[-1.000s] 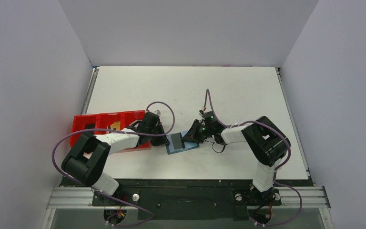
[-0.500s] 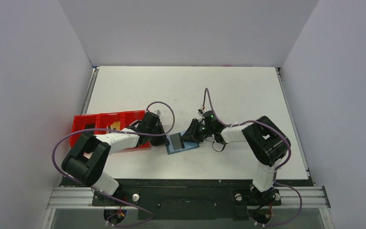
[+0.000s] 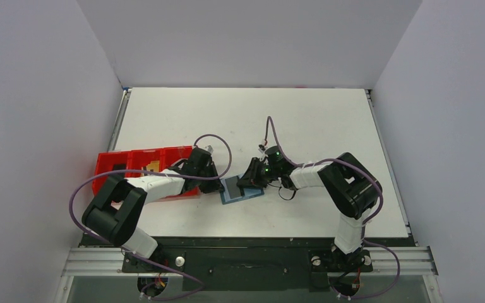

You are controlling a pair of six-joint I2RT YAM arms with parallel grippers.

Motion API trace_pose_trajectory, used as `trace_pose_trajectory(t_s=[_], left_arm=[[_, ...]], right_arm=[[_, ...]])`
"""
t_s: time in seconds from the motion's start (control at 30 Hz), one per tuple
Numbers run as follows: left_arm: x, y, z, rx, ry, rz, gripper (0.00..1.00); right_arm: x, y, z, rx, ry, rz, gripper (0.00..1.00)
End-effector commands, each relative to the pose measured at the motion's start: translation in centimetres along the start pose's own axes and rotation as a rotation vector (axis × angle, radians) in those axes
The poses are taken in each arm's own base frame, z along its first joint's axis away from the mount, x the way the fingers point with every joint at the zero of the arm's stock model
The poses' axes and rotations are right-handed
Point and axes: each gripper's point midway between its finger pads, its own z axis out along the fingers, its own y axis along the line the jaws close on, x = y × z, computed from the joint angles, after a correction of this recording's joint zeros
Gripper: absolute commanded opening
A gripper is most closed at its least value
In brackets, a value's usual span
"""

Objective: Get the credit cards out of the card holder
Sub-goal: Remove the credit card from the card holder.

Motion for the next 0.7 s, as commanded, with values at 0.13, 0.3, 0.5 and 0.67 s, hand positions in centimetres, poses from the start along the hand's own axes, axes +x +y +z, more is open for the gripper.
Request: trace_pose_trajectory(t_s=[0.13, 0.3, 0.5, 0.67], left_arm=[[1.1, 2.7, 0.7, -0.107, 0.033, 0.006, 0.0], [1.2, 3.0, 0.7, -0.115, 0.036, 0.007, 0.0], [1.4, 3.2, 0.7, -0.121, 0.041, 0.005, 0.0], [1.4, 3.3, 0.7, -0.125, 0.042, 0.007, 0.0]], right_arm=[[-0.5, -1.1, -0.2, 0.027, -0.024, -0.001, 0.15], [-1.1, -1.3, -0.9, 0.023, -0.045, 0.008, 0.07], [-1.9, -1.3, -1.7, 0.021, -0.073, 0.015, 0.0], [-2.3, -1.8, -2.2, 0.033, -0.084, 0.017, 0.0]])
